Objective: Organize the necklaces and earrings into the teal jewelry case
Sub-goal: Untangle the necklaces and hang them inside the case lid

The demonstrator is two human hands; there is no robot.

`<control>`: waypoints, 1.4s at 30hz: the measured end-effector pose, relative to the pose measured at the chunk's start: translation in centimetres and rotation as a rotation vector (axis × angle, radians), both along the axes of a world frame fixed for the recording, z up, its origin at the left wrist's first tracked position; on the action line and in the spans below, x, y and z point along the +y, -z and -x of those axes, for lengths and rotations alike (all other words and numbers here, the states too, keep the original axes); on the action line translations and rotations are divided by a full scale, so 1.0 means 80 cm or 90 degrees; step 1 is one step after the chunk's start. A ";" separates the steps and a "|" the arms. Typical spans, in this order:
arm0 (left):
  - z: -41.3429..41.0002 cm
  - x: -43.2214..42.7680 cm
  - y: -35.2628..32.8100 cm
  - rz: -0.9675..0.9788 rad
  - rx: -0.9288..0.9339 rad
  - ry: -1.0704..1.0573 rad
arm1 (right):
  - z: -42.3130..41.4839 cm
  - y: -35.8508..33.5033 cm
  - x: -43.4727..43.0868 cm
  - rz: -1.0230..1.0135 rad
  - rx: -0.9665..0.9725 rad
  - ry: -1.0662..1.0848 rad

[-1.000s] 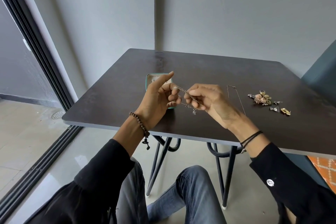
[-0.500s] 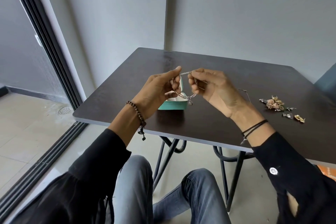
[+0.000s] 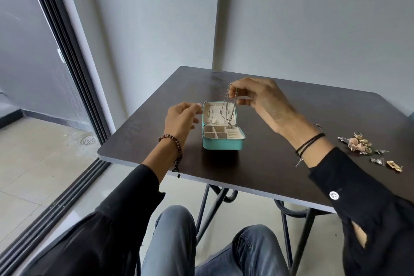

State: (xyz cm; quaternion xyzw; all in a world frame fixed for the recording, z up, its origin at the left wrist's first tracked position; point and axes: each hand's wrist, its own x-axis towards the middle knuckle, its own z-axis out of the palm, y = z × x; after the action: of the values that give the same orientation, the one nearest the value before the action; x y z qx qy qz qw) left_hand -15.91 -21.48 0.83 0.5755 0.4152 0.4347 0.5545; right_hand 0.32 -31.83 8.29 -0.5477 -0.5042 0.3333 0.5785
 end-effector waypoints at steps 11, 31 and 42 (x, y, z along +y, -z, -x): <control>-0.031 0.046 0.046 -0.011 0.189 0.000 | -0.011 0.009 0.036 0.018 -0.014 0.011; -0.023 0.033 0.042 0.019 0.026 0.019 | -0.019 0.031 0.054 0.046 -0.116 0.049; -0.016 0.021 0.041 -0.026 -0.054 0.041 | -0.018 0.038 0.045 0.022 -0.465 0.114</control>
State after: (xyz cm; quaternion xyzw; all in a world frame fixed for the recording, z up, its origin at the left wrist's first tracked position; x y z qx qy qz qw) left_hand -14.66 -19.80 -2.45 0.5804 0.3638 0.4491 0.5737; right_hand 1.75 -28.26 5.27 -0.6822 -0.6218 0.0728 0.3776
